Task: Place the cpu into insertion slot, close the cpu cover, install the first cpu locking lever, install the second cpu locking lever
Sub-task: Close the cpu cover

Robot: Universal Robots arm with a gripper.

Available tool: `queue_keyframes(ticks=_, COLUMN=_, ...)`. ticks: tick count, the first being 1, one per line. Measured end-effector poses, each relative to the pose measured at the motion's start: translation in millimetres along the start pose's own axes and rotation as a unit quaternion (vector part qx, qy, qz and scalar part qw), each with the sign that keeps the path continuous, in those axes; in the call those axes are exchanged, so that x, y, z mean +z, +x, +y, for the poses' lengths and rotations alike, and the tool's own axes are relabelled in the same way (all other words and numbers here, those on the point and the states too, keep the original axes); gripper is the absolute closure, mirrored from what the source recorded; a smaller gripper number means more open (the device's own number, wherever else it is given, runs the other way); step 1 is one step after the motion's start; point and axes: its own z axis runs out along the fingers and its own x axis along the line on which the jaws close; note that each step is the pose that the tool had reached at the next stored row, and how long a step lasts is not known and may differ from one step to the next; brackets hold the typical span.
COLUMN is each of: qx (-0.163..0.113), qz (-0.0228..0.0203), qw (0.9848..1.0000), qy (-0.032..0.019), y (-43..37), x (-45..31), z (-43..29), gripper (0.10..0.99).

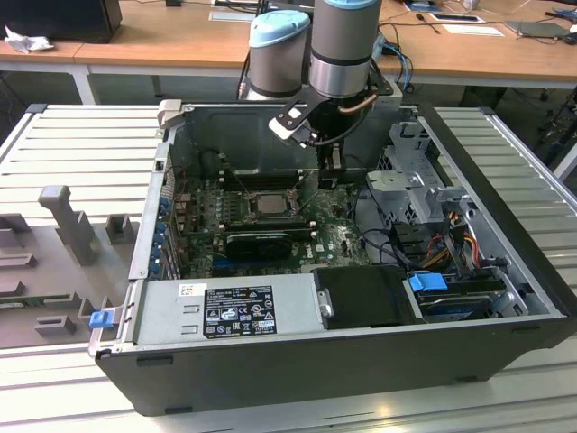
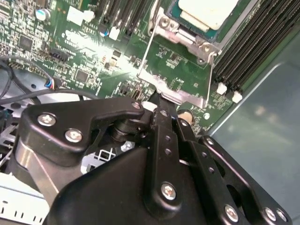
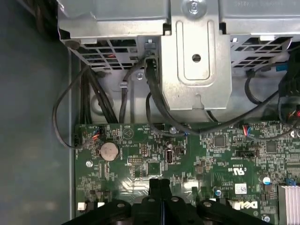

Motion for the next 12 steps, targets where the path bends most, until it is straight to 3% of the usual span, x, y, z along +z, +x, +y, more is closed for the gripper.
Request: queue_keyframes(ticks=12, qx=0.0, qz=0.0, qw=1.0, qy=0.0, y=0.0, x=-0.8, z=-17.3, gripper=0.98)
